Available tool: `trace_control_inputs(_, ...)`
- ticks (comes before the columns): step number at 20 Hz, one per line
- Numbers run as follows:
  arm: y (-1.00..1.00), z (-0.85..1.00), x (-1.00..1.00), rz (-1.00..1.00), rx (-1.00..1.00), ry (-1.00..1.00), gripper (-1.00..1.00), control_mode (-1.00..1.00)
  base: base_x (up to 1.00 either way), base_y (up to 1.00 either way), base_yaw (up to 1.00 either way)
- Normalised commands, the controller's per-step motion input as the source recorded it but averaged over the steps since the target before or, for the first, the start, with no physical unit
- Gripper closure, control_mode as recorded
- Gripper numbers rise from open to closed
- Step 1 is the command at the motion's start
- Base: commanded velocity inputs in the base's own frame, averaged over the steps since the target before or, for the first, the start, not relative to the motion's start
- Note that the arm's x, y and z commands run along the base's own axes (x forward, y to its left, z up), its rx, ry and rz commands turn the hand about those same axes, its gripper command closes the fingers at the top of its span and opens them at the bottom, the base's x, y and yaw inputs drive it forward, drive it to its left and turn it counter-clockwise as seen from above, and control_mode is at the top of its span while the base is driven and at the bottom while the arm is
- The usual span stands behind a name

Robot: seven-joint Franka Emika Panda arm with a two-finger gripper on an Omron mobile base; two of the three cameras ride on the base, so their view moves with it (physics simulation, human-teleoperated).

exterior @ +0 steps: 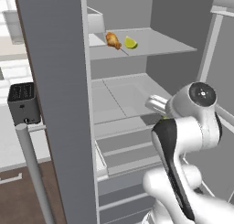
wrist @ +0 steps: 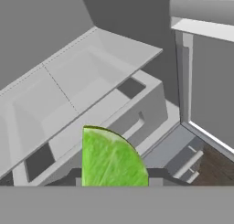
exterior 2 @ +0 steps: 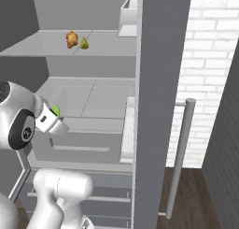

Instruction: Place one lemon wedge and one chicken drumstick in each tupperware on the nearby counter, to pack two identical lunches.

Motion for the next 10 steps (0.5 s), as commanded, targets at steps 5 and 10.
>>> trace_control_inputs(5, -0.17, 0.35, -1.00, 0.00, 0.00, 0.00, 1.00, -1.00, 0.00, 0.00, 0.00)
trace_control_inputs(10, -0.01, 0.27, -0.33, 0.01, 0.00, 0.00, 1.00, 1.00, -0.07, 0.00, 0.00)
